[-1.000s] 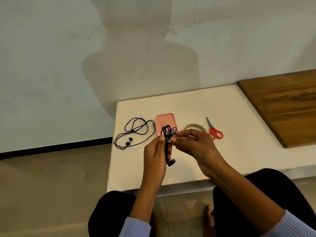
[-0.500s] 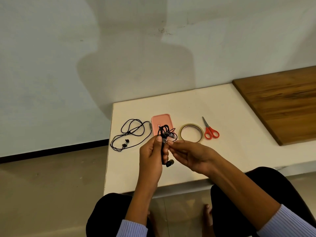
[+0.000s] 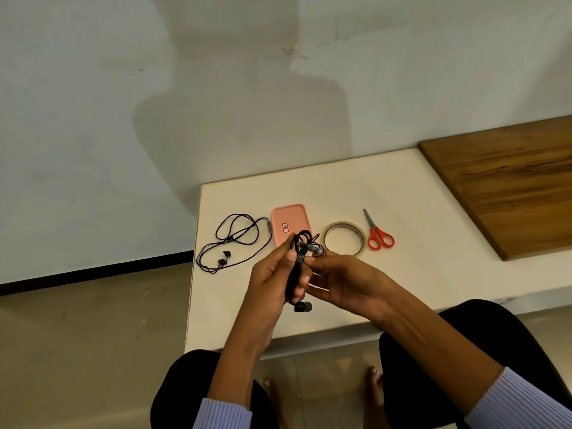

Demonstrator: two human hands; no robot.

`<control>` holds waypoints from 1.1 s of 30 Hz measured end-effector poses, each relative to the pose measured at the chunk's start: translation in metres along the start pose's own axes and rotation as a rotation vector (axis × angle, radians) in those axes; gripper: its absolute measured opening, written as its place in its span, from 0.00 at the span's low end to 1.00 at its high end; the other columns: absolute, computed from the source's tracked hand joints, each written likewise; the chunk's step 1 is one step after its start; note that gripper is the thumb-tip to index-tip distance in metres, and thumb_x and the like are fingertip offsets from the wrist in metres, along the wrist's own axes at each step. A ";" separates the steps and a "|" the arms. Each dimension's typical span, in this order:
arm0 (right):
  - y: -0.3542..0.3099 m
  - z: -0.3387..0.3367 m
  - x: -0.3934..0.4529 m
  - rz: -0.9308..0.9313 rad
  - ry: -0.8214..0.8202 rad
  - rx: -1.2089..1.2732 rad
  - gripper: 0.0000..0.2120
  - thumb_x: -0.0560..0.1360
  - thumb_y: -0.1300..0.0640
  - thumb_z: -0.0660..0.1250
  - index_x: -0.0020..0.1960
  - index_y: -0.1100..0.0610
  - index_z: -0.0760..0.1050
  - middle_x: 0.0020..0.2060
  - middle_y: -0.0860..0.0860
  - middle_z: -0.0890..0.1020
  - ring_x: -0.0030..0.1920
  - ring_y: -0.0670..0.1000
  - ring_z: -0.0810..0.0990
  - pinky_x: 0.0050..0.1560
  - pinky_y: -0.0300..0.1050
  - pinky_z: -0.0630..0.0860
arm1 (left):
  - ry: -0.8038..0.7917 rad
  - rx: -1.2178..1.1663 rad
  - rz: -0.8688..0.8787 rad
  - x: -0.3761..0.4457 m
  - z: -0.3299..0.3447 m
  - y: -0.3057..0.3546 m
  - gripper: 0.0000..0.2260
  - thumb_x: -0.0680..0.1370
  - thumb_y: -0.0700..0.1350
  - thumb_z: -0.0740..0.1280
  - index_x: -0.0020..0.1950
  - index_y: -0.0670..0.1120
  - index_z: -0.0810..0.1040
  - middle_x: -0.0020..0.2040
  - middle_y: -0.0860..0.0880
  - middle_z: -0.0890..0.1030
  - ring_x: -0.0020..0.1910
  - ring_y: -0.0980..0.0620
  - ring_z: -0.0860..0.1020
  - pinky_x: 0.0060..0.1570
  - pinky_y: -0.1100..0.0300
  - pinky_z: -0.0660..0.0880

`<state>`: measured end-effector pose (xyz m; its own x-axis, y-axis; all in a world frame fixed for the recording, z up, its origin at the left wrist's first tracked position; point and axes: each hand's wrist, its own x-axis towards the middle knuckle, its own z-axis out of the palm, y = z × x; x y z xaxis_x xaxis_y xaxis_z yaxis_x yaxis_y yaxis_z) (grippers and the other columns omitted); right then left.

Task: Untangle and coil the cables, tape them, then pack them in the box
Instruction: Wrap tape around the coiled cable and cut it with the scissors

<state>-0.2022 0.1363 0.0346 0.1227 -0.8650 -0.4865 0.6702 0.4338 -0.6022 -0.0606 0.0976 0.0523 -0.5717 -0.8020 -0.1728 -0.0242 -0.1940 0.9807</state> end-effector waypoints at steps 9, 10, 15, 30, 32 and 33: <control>0.007 -0.009 0.002 -0.096 -0.182 -0.126 0.11 0.75 0.63 0.66 0.57 0.61 0.73 0.39 0.54 0.82 0.47 0.56 0.80 0.62 0.58 0.72 | -0.137 -0.285 -0.196 -0.002 -0.009 0.008 0.17 0.80 0.43 0.58 0.67 0.57 0.64 0.27 0.48 0.70 0.23 0.56 0.65 0.25 0.64 0.66; 0.008 -0.008 0.001 -0.110 -0.196 -0.133 0.09 0.75 0.63 0.66 0.55 0.60 0.74 0.39 0.54 0.82 0.47 0.56 0.80 0.61 0.58 0.73 | -0.146 -0.309 -0.205 -0.003 -0.010 0.009 0.16 0.79 0.44 0.59 0.66 0.54 0.66 0.27 0.48 0.70 0.23 0.56 0.65 0.25 0.64 0.66; 0.010 -0.006 0.004 -0.205 -0.116 -0.100 0.11 0.71 0.63 0.69 0.52 0.61 0.71 0.37 0.53 0.81 0.42 0.52 0.81 0.52 0.47 0.77 | -0.191 -0.370 -0.236 0.000 -0.011 0.010 0.13 0.76 0.47 0.61 0.52 0.37 0.73 0.28 0.49 0.72 0.24 0.57 0.66 0.25 0.65 0.67; 0.013 0.005 0.009 -0.184 0.107 -0.010 0.05 0.67 0.65 0.69 0.37 0.58 0.74 0.35 0.54 0.82 0.35 0.49 0.82 0.39 0.40 0.80 | 0.219 -0.066 -0.200 0.003 -0.013 -0.007 0.11 0.77 0.46 0.67 0.45 0.38 0.80 0.36 0.41 0.83 0.34 0.46 0.82 0.33 0.55 0.79; 0.015 0.006 0.010 -0.182 0.169 -0.019 0.04 0.67 0.65 0.69 0.37 0.59 0.75 0.35 0.55 0.82 0.37 0.50 0.82 0.39 0.39 0.80 | 0.269 0.000 -0.146 0.003 -0.011 -0.008 0.09 0.77 0.44 0.66 0.42 0.40 0.81 0.35 0.44 0.84 0.35 0.46 0.83 0.35 0.58 0.80; 0.015 0.007 0.011 -0.190 0.200 -0.030 0.04 0.67 0.65 0.70 0.38 0.60 0.75 0.35 0.55 0.83 0.37 0.50 0.83 0.39 0.39 0.80 | 0.286 0.008 -0.129 0.003 -0.010 -0.007 0.10 0.78 0.44 0.65 0.42 0.40 0.82 0.35 0.45 0.84 0.35 0.47 0.84 0.36 0.60 0.80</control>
<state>-0.1860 0.1317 0.0250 -0.1523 -0.8661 -0.4762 0.6447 0.2781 -0.7120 -0.0538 0.0908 0.0438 -0.3096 -0.8977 -0.3134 -0.0882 -0.3011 0.9495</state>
